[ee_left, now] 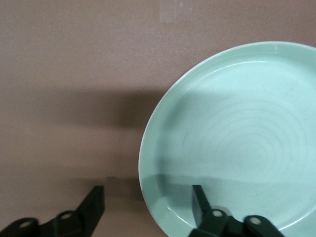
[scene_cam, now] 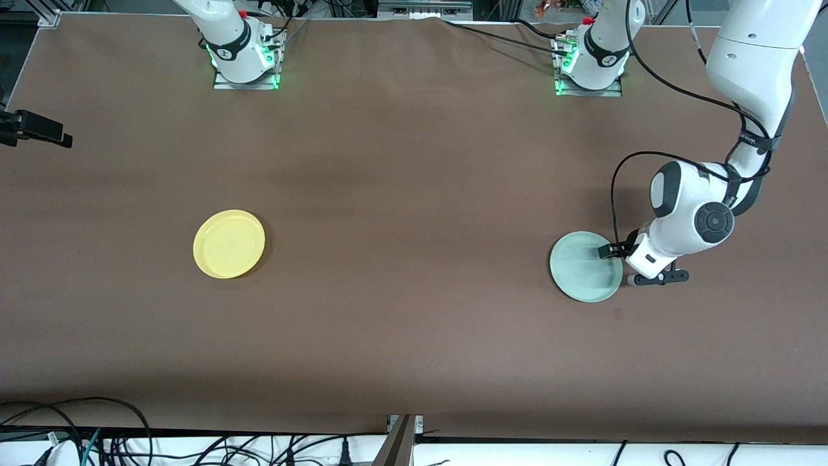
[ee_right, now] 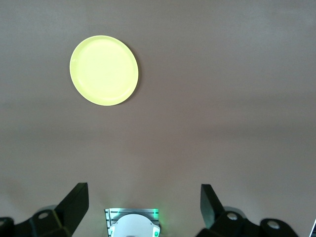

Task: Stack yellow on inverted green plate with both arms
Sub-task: 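Close the left gripper on the green plate's rim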

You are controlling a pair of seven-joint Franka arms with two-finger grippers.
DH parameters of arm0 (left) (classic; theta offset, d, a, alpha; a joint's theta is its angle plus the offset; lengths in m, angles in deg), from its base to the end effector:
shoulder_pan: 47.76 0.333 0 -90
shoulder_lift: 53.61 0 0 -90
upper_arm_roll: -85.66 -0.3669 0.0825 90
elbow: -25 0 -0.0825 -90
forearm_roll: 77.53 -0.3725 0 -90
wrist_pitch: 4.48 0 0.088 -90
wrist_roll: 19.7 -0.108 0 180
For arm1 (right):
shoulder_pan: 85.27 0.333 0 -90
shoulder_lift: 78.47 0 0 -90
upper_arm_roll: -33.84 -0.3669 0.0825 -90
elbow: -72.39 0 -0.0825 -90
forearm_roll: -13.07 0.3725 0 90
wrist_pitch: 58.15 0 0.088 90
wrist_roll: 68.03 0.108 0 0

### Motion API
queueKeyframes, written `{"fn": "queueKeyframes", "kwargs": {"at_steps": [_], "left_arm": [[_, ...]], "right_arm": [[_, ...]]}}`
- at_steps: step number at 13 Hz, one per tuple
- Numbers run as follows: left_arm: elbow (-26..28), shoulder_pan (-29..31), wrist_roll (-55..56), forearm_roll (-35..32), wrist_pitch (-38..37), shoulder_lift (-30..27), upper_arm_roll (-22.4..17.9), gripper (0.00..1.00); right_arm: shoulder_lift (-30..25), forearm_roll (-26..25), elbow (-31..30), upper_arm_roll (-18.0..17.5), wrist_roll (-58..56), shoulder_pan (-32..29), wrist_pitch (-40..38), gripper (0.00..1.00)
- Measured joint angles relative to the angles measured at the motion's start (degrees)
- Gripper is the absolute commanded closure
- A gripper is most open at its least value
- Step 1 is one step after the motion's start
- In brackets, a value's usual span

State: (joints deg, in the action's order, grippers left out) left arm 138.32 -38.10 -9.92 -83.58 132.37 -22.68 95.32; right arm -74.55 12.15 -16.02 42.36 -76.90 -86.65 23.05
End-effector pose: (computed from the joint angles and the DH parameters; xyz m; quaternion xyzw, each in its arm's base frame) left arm 0.6180 0.0073 0.2370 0.9967 0.0537 -0.0600 0.0050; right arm 0.5403 -0.0929 0.6382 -0.9952 0.0097 0.0974 0.0029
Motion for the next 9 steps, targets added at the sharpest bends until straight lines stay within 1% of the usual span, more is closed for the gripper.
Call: {"fn": "queueKeyframes", "kwargs": {"at_steps": [1,2,3,9], "left_arm": [[0.0,0.0,0.0,-1.0,-0.1,0.0,0.0,0.64],[0.0,0.0,0.0,-1.3,-0.1,0.0,0.0,0.71],[0.0,0.0,0.0,-1.4,-0.1,0.0,0.0,0.74],[-0.1,0.0,0.0,-1.7,-0.1,-0.2,0.0,0.72]], "right_arm": [[0.0,0.0,0.0,0.0,0.0,0.0,0.0,0.00],[0.0,0.0,0.0,0.0,0.0,0.0,0.0,0.00],[0.0,0.0,0.0,0.0,0.0,0.0,0.0,0.00],[0.0,0.0,0.0,0.0,0.0,0.0,0.0,0.00]]}}
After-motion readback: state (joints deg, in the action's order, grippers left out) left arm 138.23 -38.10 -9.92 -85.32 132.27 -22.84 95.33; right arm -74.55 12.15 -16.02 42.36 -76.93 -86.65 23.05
